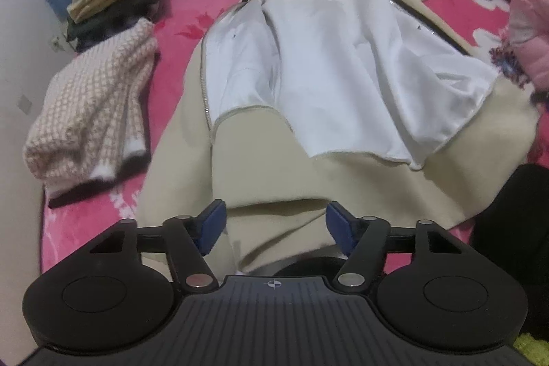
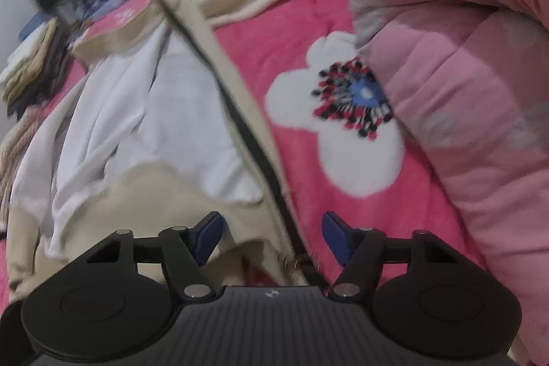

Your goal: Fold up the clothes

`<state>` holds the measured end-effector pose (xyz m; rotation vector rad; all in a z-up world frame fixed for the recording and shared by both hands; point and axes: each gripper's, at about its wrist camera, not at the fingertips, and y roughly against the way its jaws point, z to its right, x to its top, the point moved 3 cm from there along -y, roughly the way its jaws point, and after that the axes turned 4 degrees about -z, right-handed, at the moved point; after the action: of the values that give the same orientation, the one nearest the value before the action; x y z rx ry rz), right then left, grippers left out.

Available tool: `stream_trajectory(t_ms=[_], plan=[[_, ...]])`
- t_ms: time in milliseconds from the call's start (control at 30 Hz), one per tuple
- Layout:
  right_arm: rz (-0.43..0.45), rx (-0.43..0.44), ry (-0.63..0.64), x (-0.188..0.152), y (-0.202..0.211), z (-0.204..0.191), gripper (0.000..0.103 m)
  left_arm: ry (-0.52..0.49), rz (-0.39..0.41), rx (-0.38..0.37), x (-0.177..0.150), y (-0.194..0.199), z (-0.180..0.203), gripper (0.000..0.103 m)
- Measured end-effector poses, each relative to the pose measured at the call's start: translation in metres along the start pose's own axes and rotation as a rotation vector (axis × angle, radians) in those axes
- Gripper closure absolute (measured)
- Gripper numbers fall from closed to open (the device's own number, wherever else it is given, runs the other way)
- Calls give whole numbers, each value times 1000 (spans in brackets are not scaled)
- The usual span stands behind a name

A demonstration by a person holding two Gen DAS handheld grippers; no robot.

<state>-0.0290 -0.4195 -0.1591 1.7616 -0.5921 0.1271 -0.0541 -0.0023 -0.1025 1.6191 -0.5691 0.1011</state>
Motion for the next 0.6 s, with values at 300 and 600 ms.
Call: stream_trajectory(t_ms=[300, 600], plan=[[-66, 47, 19, 18, -52, -2, 37, -10, -32, 15, 0, 1, 8, 52], [79, -57, 119, 29, -20, -17, 94, -15, 69, -40, 13, 18, 18, 51]])
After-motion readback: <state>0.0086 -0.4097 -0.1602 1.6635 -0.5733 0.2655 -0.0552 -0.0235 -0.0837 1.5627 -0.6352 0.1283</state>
